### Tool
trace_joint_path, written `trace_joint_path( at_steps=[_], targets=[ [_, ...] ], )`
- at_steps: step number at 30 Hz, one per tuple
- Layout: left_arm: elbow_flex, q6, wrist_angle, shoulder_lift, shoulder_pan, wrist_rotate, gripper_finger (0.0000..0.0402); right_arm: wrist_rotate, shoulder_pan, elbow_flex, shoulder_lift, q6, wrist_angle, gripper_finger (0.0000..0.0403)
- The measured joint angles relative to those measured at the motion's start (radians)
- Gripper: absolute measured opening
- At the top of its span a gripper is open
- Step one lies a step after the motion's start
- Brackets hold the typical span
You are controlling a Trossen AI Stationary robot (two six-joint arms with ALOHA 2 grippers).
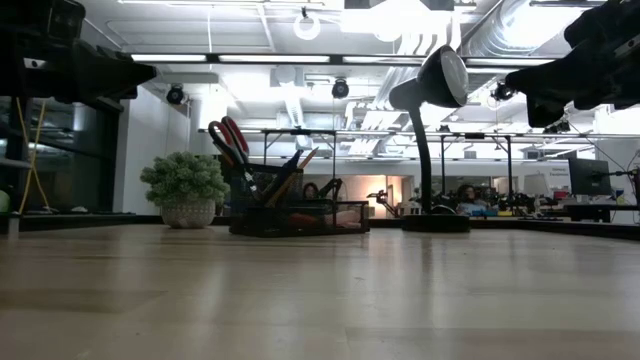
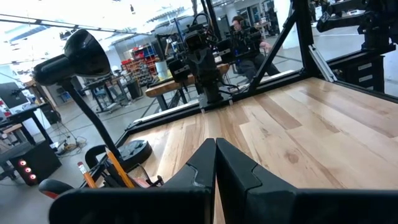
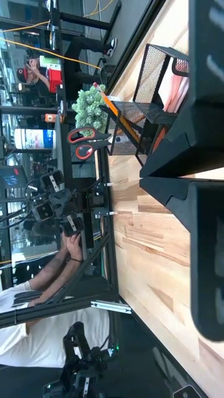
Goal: Pick and place office supplies into organizer
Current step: Return to Home Position
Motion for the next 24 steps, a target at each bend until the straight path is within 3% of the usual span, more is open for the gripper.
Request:
trace_joint_path(
  at_steps=[24],
  targets=[
    [0.0, 0.0, 0.0, 0.0, 0.0, 0.0, 0.0001, 0.0, 0.0, 0.0, 0.0, 0.0, 0.0, 0.0003]
  ],
)
